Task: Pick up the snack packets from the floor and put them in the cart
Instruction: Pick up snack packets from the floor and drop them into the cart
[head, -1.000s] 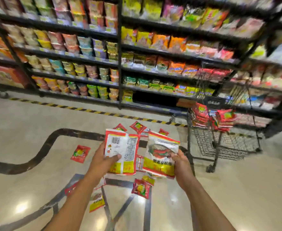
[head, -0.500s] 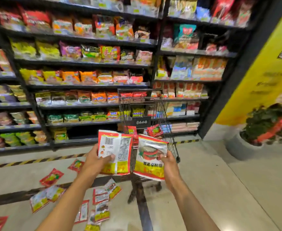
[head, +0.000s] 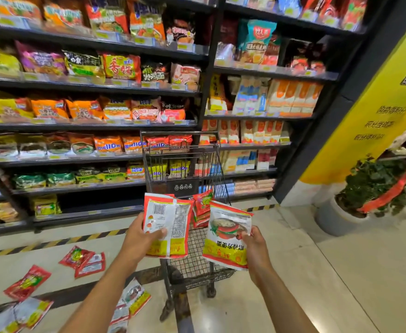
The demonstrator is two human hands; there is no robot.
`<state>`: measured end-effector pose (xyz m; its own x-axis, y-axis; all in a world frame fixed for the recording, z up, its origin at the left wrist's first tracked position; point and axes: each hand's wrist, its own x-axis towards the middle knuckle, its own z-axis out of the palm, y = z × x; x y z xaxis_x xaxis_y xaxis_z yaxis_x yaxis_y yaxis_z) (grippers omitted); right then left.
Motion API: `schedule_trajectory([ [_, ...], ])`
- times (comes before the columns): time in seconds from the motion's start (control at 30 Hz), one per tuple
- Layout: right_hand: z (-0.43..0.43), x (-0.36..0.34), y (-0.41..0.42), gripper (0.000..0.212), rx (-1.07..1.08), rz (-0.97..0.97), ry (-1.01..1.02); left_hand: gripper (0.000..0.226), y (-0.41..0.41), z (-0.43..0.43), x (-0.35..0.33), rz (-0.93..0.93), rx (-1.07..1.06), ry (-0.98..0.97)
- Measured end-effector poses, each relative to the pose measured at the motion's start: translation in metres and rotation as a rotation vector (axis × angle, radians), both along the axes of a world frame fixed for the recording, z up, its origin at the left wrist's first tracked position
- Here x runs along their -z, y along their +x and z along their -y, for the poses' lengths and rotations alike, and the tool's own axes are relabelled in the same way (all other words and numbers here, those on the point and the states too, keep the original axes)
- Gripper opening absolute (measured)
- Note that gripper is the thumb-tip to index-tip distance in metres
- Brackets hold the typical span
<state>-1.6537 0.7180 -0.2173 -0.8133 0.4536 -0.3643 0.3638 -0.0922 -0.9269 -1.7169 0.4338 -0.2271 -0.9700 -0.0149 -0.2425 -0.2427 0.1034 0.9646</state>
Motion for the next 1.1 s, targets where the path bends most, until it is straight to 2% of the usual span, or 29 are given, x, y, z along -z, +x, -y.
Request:
schedule_trajectory([
  [0.33,-0.037,0.033,-0.148,0.012,0.019,0.107,0.009,0.051,-0.138,-0.024,0.033,0.124,-0.004,-0.034],
  [0.7,-0.071,0.102,-0.288,0.008,-0.076,0.157,0.085,0.051,-0.255,-0.063,0.098,0.265,-0.071,-0.086],
  [0.77,-0.079,0.124,-0.317,0.012,-0.123,0.17,0.103,0.049,-0.278,-0.073,0.113,0.286,-0.094,-0.097],
  [0.83,-0.088,0.158,-0.348,0.031,-0.157,0.165,0.112,0.048,-0.303,-0.082,0.134,0.317,-0.119,-0.117],
  [0.9,-0.096,0.189,-0.381,0.038,-0.189,0.184,0.118,0.045,-0.328,-0.09,0.161,0.345,-0.152,-0.165],
  [1.0,-0.111,0.245,-0.43,0.04,-0.281,0.175,0.205,0.045,-0.362,-0.102,0.207,0.388,-0.196,-0.227],
  [1.1,-0.103,0.271,-0.475,0.024,-0.338,0.309,0.288,0.052,-0.395,-0.111,0.252,0.437,-0.243,-0.266],
])
